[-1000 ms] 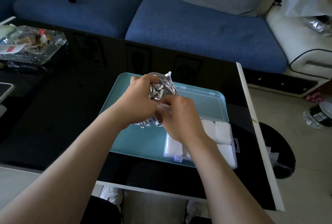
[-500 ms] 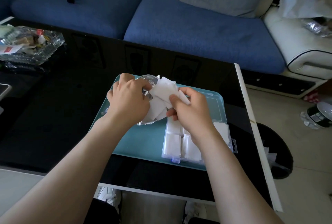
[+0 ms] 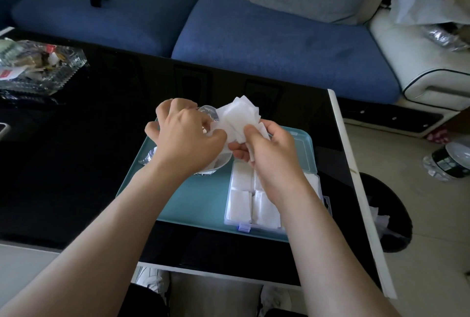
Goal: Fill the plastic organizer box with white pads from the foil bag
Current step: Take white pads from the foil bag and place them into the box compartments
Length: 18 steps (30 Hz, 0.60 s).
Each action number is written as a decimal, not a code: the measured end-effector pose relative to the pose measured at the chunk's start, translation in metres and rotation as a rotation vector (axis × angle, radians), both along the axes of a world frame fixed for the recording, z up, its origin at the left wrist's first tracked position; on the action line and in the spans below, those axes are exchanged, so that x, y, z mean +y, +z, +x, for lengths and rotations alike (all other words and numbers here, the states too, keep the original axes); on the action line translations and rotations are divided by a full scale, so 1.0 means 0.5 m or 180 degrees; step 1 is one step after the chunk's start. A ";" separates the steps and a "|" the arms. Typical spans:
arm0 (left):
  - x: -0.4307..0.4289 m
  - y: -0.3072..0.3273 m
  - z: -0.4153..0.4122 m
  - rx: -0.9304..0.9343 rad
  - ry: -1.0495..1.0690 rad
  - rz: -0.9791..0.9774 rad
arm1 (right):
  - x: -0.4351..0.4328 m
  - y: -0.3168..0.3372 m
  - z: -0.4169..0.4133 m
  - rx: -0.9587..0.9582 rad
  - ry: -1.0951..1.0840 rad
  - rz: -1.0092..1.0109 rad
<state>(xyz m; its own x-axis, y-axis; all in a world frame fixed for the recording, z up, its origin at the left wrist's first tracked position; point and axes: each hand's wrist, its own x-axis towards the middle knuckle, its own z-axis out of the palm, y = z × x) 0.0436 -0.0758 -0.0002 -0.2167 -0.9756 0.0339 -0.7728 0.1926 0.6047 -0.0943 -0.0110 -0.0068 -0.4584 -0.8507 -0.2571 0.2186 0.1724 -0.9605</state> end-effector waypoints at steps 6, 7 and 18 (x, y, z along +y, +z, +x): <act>-0.002 0.003 -0.011 0.0551 0.0196 -0.0386 | -0.001 0.011 -0.008 -0.0445 -0.0331 -0.0205; -0.002 0.004 -0.013 0.0694 0.0210 -0.0433 | -0.001 0.012 -0.010 -0.0481 -0.0391 -0.0235; 0.034 0.025 -0.061 0.1741 0.0470 0.0052 | 0.030 0.023 -0.034 -0.0388 -0.0918 -0.0494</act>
<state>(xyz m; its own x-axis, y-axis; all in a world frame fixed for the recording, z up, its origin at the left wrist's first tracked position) 0.0130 -0.0590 0.0122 -0.0330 -0.9956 0.0874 -0.3641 0.0934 0.9267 -0.1111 0.0038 0.0044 -0.6596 -0.7239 -0.2023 0.3517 -0.0594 -0.9342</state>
